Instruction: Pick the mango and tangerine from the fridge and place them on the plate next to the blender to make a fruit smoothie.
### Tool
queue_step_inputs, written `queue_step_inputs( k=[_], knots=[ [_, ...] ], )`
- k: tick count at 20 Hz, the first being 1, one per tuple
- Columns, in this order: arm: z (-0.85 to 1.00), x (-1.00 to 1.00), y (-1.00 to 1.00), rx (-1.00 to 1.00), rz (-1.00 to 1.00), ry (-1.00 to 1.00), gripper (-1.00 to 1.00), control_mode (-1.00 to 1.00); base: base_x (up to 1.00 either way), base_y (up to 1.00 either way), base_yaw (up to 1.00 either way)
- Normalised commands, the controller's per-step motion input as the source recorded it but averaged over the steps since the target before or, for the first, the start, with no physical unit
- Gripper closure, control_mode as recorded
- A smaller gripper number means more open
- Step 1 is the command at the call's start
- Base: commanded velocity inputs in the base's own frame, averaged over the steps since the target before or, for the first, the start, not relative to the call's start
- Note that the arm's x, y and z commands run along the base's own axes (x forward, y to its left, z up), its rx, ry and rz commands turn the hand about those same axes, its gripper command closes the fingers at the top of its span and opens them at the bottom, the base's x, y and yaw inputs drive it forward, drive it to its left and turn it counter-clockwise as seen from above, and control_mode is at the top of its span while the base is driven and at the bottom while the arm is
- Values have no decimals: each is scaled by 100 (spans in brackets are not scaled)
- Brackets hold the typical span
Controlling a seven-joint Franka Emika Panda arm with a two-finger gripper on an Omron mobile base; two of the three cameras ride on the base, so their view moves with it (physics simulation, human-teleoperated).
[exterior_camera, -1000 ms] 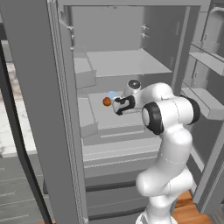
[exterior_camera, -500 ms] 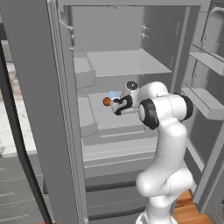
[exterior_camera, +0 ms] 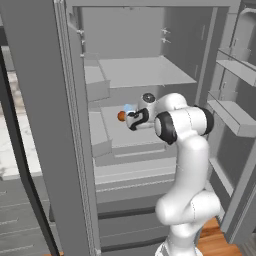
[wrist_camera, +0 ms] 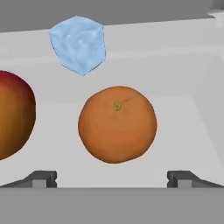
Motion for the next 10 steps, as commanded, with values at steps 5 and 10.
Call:
queue_step_inputs(
  k=[5, 10],
  knots=[
    [-13, 31, 0, 0, 0, 0, -100, -100, 0, 0, 0],
    [-19, 32, 0, 0, 0, 0, -100, -100, 0, 0, 0]
  ],
)
